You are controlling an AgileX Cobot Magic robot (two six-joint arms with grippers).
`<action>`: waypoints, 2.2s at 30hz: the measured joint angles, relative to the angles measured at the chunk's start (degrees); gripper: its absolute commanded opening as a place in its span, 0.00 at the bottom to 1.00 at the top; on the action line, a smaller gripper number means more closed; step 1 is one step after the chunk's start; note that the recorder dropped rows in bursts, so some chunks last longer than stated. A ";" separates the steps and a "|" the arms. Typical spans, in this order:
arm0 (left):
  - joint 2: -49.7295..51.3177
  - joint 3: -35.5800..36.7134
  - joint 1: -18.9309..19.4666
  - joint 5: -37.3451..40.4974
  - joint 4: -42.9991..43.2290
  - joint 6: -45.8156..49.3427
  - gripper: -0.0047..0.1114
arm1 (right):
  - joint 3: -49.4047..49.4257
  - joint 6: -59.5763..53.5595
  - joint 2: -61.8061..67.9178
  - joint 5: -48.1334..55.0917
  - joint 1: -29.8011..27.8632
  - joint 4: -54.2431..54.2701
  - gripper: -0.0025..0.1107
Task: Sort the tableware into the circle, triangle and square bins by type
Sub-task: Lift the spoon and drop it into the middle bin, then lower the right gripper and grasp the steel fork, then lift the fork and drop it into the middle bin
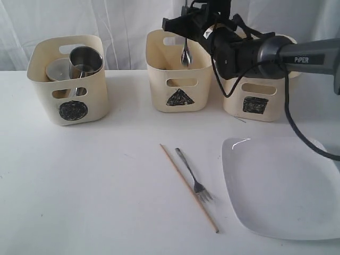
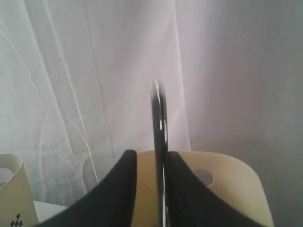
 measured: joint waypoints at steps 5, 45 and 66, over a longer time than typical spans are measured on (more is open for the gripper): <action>0.00 0.00 0.00 0.00 0.00 0.00 0.04 | -1.37 0.00 -0.26 5.89 -0.21 0.11 0.31; 0.00 0.00 0.00 0.00 0.00 0.00 0.04 | 19.84 -2.94 -11.10 68.34 12.39 -4.39 0.31; 0.00 0.00 0.00 0.00 0.00 0.00 0.04 | 18.73 -5.09 -7.74 63.73 12.62 -11.95 0.02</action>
